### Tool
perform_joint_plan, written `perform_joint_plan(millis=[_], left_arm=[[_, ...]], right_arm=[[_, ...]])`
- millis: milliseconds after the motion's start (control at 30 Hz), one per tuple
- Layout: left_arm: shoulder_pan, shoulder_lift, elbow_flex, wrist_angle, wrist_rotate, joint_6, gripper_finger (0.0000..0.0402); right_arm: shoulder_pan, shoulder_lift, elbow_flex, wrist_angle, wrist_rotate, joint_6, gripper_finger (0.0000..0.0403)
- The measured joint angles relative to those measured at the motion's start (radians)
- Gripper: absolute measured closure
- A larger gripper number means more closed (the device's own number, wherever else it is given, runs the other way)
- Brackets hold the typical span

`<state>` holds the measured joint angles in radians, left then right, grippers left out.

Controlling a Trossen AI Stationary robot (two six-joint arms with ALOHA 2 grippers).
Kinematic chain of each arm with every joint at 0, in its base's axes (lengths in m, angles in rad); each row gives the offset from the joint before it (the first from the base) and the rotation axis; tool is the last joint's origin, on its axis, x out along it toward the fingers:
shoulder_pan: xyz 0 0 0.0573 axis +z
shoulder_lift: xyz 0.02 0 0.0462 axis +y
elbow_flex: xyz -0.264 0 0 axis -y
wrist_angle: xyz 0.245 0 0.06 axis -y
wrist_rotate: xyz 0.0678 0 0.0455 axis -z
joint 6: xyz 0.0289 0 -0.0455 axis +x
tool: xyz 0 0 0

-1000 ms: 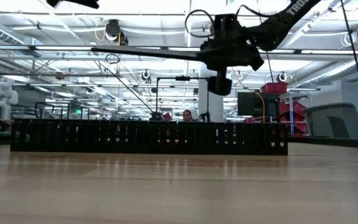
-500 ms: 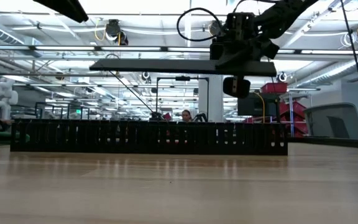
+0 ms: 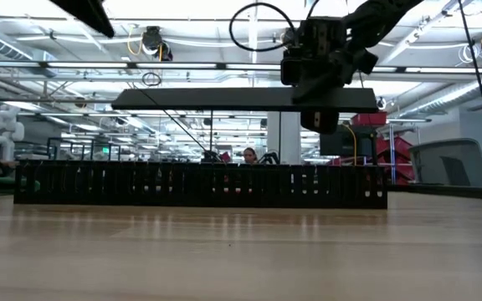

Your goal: Ziptie cables

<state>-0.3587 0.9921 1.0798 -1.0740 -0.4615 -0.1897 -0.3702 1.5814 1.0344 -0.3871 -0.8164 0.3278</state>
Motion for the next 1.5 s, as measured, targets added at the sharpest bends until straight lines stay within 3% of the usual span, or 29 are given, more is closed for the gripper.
perform_joint_plan(millis=[267,433,567,733,900,1267,1500], left_arm=[[0.206,0.072,0.003,-0.036,0.225,0.186,0.0211],[0.285,0.144,0.042,-0.065,0.256,0.252,0.0162],[0.305,0.217,0.119,-0.191,0.254,0.317,0.0124],[0.305,0.300,0.164,-0.258,0.201,0.432,0.0094],[0.299,0.353,0.166,-0.270,0.156,0.432,0.0080],[0.257,0.356,0.193,-0.308,-0.043,0.431,0.0074],[0.258,0.356,0.193,-0.277,-0.087,0.405,0.0074]], right_arm=[[0.066,0.000,0.000,-0.008,0.015,-0.002,0.0402],[0.067,0.000,0.000,-0.009,0.015,-0.001,0.0402],[0.066,0.000,0.000,-0.008,0.007,-0.005,0.0402],[0.066,0.000,0.000,-0.001,-0.019,-0.008,0.0402],[0.066,0.000,0.000,0.041,-0.062,0.046,0.0402],[0.062,0.000,-0.001,0.204,-0.125,0.217,0.0402],[0.064,0.000,-0.001,0.239,-0.136,0.245,0.0402]])
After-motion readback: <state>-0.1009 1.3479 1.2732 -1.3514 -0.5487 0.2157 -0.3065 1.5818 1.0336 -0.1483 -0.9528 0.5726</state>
